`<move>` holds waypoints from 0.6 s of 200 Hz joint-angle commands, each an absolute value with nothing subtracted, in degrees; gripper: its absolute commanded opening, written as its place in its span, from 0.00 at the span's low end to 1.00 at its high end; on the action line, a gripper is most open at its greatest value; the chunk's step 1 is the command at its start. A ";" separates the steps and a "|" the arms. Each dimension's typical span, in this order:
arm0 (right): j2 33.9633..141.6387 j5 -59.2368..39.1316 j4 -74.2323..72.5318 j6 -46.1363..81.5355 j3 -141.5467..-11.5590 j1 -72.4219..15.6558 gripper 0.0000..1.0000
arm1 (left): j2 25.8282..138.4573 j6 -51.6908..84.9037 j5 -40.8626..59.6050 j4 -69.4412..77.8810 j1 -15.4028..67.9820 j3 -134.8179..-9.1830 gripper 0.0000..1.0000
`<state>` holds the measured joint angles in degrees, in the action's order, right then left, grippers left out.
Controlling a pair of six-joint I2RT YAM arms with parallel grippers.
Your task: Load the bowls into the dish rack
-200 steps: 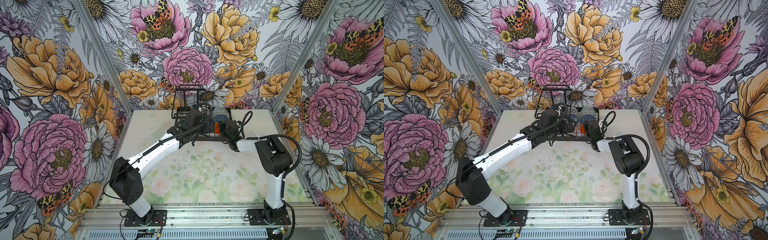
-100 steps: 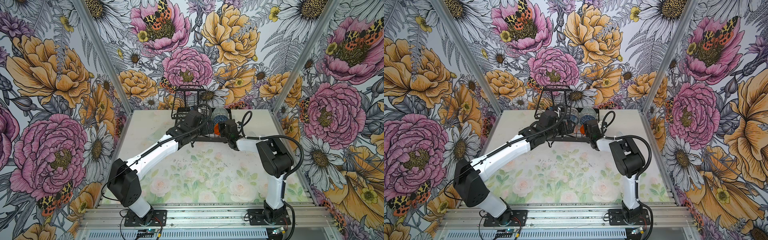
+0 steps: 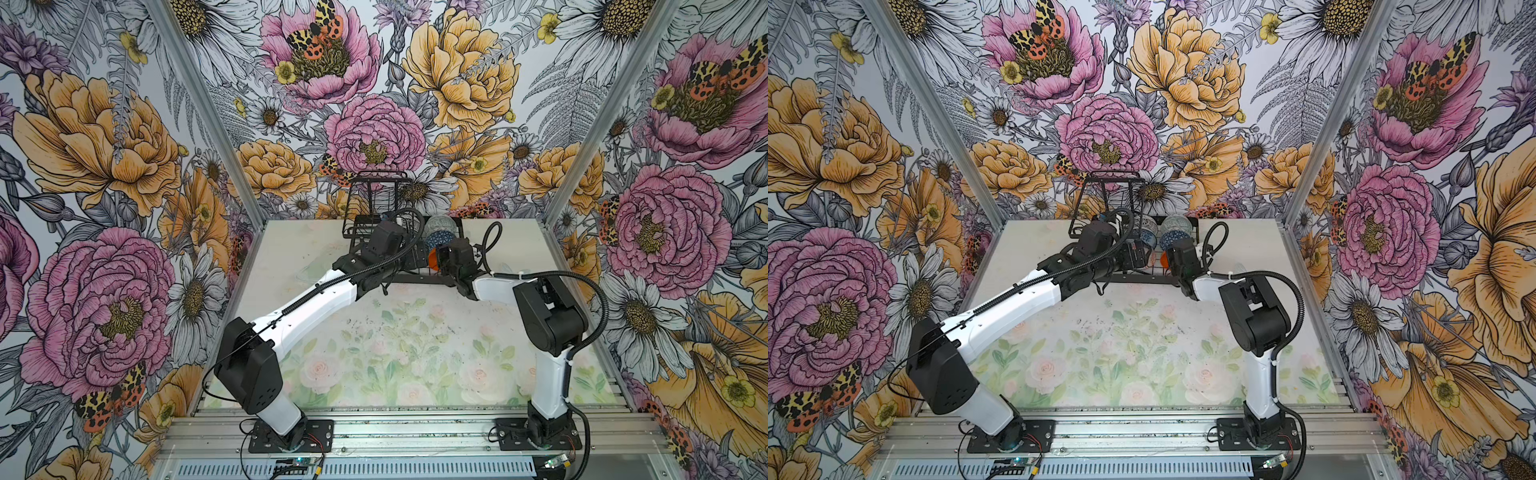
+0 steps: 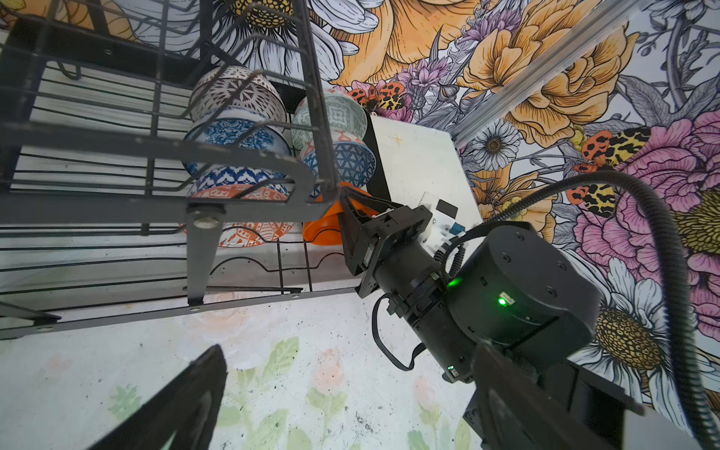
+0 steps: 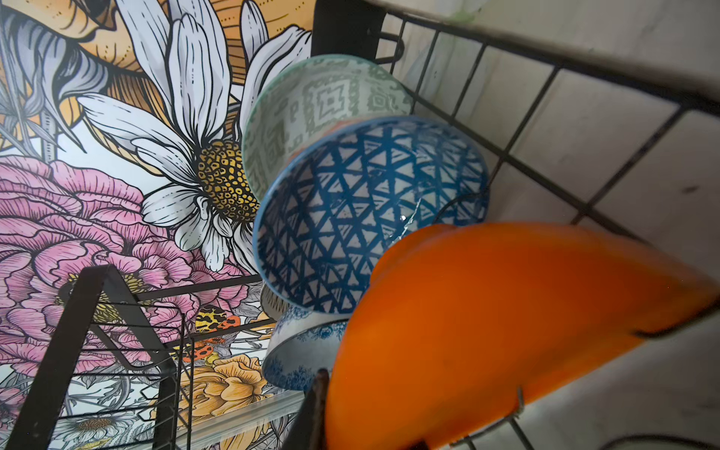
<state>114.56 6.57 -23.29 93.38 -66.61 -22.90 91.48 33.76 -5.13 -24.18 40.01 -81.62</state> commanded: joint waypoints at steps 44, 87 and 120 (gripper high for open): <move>113.48 4.20 -16.80 91.49 -66.87 -22.28 0.31 | 90.04 34.02 -7.03 -24.39 40.54 -81.64 0.99; 112.38 3.70 -16.52 90.00 -67.31 -21.79 0.41 | 91.44 33.74 -6.43 -24.39 40.60 -83.18 0.99; 111.55 2.81 -16.52 89.56 -67.31 -21.34 0.43 | 92.29 33.65 -6.27 -24.42 40.84 -84.24 0.99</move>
<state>113.93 3.81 -19.46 90.91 -66.81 -22.04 91.50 33.76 -5.61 -24.23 40.29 -81.82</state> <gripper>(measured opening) 0.428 0.986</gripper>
